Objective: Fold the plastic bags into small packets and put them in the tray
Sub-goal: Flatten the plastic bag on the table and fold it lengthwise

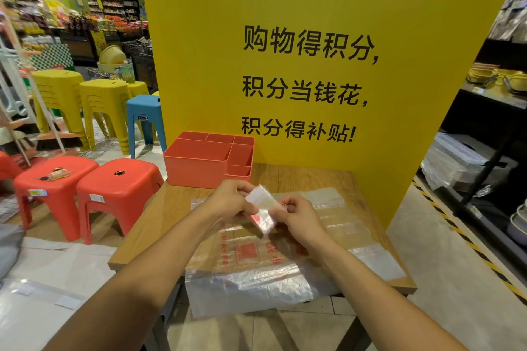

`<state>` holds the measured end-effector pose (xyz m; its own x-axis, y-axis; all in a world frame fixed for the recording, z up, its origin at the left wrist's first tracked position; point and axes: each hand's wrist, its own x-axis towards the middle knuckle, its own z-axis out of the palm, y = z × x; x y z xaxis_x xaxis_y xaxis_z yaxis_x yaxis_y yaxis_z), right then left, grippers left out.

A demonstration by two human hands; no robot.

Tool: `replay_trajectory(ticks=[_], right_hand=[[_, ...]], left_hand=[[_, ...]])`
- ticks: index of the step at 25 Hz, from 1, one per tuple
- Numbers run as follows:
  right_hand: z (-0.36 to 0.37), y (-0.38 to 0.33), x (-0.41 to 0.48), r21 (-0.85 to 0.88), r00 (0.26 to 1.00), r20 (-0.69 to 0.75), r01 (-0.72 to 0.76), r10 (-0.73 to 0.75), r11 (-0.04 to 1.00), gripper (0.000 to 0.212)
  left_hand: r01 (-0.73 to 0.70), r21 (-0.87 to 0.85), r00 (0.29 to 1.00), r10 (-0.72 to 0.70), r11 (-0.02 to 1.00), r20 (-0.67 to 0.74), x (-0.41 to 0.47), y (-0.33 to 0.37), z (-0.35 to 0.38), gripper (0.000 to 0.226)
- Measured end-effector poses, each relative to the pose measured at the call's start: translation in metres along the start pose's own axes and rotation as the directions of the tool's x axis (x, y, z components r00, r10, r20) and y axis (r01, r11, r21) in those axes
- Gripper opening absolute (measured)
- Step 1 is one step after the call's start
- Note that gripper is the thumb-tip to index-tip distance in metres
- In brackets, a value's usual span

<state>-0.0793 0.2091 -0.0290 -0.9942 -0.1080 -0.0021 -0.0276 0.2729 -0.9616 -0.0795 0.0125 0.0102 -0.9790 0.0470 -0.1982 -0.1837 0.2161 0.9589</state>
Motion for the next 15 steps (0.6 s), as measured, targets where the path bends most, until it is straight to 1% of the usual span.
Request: replay_trajectory(ticks=[1,2,3,4,5,7,9,10,11,12,13,14,15], right_hand=[[0.0,-0.004,0.003,0.152,0.997,-0.041,-0.062,0.069,0.986,0.017],[0.0,-0.008,0.006,0.289,0.989,-0.056,-0.114,0.136,0.951,0.021],[-0.001,-0.011,0.01,0.385,0.982,-0.053,-0.15,0.184,0.911,0.024],[-0.002,-0.013,0.016,0.434,0.976,-0.044,-0.172,0.211,0.884,0.025],[-0.004,-0.015,0.021,0.448,0.974,-0.036,-0.186,0.225,0.875,0.023],[-0.008,-0.019,0.035,0.428,0.969,-0.046,-0.201,0.244,0.881,0.016],[-0.014,-0.022,0.054,0.399,0.962,-0.056,-0.224,0.267,0.889,0.015],[-0.017,-0.024,0.065,0.389,0.957,-0.059,-0.241,0.285,0.889,0.016],[-0.021,-0.024,0.076,0.38,0.949,-0.065,-0.262,0.308,0.887,0.016],[-0.024,-0.025,0.088,0.377,0.94,-0.07,-0.285,0.334,0.881,0.014],[-0.027,-0.024,0.102,0.374,0.929,-0.078,-0.308,0.36,0.875,0.013],[-0.031,-0.023,0.114,0.371,0.918,-0.098,-0.324,0.384,0.87,0.013],[-0.033,-0.021,0.127,0.366,0.907,-0.127,-0.332,0.401,0.869,0.013]], left_hand=[[0.001,-0.083,1.0,-0.003,0.997,-0.015,0.004,0.001,0.002,0.041],[0.002,-0.154,0.999,-0.008,0.988,-0.04,0.009,0.002,0.004,0.043],[0.007,-0.23,0.997,-0.024,0.973,-0.069,0.014,0.002,0.006,0.045],[0.017,-0.298,0.994,-0.049,0.954,-0.101,0.019,0.002,0.009,0.046],[0.023,-0.361,0.99,-0.072,0.932,-0.122,0.024,0.002,0.011,0.046],[0.02,-0.44,0.99,-0.081,0.898,-0.119,0.031,0.0,0.016,0.046],[0.003,-0.501,0.987,-0.082,0.865,-0.136,0.04,-0.003,0.016,0.043],[-0.017,-0.508,0.981,-0.083,0.861,-0.174,0.044,-0.006,0.015,0.04],[-0.033,-0.49,0.973,-0.085,0.871,-0.215,0.048,-0.007,0.013,0.035],[-0.038,-0.434,0.965,-0.079,0.9,-0.249,0.05,-0.009,0.011,0.029],[-0.047,-0.341,0.96,-0.052,0.939,-0.275,0.051,-0.012,0.01,0.021],[-0.068,-0.208,0.959,0.006,0.976,-0.285,0.051,-0.015,0.009,0.012],[-0.116,-0.019,0.953,0.106,0.993,-0.284,0.049,-0.021,0.007,0.01]])
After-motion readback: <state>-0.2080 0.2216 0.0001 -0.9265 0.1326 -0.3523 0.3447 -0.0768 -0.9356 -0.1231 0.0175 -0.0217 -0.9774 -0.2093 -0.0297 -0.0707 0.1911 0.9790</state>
